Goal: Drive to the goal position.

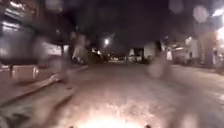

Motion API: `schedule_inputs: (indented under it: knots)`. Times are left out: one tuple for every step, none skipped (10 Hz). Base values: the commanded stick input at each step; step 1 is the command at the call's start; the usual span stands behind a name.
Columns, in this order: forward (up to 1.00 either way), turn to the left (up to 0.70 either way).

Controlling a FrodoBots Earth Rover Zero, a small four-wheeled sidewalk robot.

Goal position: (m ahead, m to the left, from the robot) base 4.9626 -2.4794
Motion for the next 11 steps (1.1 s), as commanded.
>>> schedule_inputs:
  knots:
    - [0.70,0.02]
    - [0.70,0.02]
    - [0.70,0.02]
    - [0.70,0.02]
    - [0.70,0.02]
    - [0.70,0.02]
    - [0.70,0.02]
    - [0.70,0.02]
    - [0.70,0.02]
    - [0.70,0.02]
    - [0.70,0.02]
